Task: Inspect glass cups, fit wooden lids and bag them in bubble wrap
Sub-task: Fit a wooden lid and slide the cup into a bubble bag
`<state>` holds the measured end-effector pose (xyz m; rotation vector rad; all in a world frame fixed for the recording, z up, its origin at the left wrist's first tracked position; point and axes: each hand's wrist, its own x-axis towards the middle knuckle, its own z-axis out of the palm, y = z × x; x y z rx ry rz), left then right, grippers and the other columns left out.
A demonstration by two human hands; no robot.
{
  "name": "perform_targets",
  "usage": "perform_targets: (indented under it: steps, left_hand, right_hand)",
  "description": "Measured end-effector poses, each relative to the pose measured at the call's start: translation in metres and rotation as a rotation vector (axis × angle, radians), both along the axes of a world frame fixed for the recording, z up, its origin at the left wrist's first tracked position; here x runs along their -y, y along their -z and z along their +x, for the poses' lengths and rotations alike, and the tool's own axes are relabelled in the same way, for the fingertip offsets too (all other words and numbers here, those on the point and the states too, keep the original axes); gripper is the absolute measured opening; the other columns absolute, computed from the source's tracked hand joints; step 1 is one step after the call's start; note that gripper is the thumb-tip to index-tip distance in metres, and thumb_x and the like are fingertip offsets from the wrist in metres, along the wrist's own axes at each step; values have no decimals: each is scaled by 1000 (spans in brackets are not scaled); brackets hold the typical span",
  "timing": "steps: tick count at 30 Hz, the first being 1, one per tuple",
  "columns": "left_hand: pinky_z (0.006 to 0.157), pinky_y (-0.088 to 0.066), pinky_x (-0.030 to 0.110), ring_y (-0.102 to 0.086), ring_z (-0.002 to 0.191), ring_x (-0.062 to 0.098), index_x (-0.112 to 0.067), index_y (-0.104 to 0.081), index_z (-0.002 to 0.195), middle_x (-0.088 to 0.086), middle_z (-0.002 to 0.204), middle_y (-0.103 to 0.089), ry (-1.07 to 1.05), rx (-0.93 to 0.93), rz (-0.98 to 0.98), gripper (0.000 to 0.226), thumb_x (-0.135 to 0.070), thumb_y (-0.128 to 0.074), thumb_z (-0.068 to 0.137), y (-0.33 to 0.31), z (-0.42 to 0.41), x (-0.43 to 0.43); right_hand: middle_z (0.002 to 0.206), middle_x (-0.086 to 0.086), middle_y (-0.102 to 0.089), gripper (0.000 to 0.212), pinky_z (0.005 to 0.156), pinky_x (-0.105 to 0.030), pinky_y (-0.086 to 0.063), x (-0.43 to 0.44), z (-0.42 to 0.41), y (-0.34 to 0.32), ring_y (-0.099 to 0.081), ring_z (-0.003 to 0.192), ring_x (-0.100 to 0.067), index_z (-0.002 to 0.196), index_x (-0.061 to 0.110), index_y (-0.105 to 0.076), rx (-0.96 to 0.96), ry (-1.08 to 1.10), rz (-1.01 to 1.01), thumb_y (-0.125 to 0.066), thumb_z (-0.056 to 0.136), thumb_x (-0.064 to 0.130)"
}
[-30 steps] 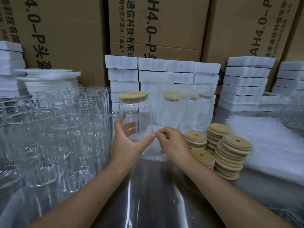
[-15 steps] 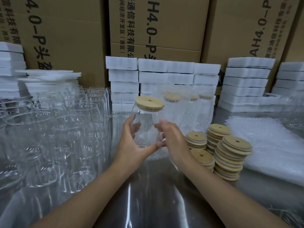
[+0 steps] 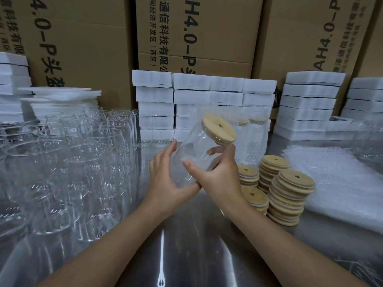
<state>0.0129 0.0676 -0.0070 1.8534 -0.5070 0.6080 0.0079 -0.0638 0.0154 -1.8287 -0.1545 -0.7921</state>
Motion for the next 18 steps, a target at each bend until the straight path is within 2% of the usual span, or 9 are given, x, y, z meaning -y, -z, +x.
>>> perform_targets:
  steps: [1, 3, 5, 7, 9, 12, 15, 18]
  left_hand:
    - [98, -23, 2, -27, 128, -7, -43, -25, 142, -22, 136, -31, 7, -36, -62, 96, -61, -66, 57, 0, 0, 1]
    - [100, -32, 16, -38, 124, 3, -29, -32, 146, -8, 138, -32, -4, -131, -177, 87, -49, -74, 72, 0, 4, 3]
    - [87, -42, 21, -50, 106, 7, -25, -38, 142, -4, 133, -37, -51, -252, -244, 64, -33, -70, 87, 0, 7, 3]
    - [73, -50, 27, -59, 83, 9, -21, -46, 135, -2, 115, -52, -21, -378, -328, 46, -29, -62, 93, 0, 11, 4]
    - [61, -53, 30, -60, 68, 14, -18, -49, 128, -1, 93, -58, 36, -435, -410, 32, -25, -55, 97, 0, 13, 5]
    - [49, -51, 25, -56, 56, 11, -18, -53, 120, 1, 79, -56, 30, -405, -450, 22, -11, -48, 99, 0, 14, 4]
    - [48, -50, 19, -53, 52, 3, -21, -54, 115, 4, 75, -52, -3, -323, -407, 31, 0, -44, 95, 0, 13, 2]
    - [50, -48, 18, -48, 50, -3, -28, -56, 109, 1, 74, -47, -27, -193, -377, 33, 0, -42, 96, -2, 11, 1]
  right_hand:
    - [87, 8, -52, 70, 61, -18, -42, 1, 0, 0, -56, 74, -3, 105, 26, -42, 10, 19, 31, -80, 54, 56]
    - [90, 2, -53, 70, 65, -25, -46, 3, 2, 0, -57, 77, -11, 107, 23, -43, 16, 50, 66, -82, 58, 53]
    - [92, -1, -53, 68, 67, -27, -46, 4, 4, -1, -55, 78, -15, 108, 22, -43, 23, 69, 94, -84, 61, 48]
    - [92, 2, -51, 61, 68, -27, -45, 5, 5, -2, -53, 77, -15, 104, 26, -42, 29, 70, 98, -83, 64, 46]
    - [92, 6, -49, 55, 68, -30, -47, 5, 4, -2, -51, 74, -13, 95, 38, -37, 32, 54, 80, -82, 65, 46]
    - [88, 9, -47, 54, 69, -35, -47, 6, 2, -3, -50, 71, -13, 89, 41, -33, 34, 57, 64, -81, 66, 46]
    - [85, 10, -45, 55, 67, -33, -46, 6, 2, -4, -48, 69, -10, 90, 41, -33, 28, 68, 28, -81, 65, 49]
    - [92, 13, -46, 61, 73, -30, -45, 6, 2, 0, -49, 83, -12, 100, 36, -34, 21, 68, -40, -81, 64, 53]
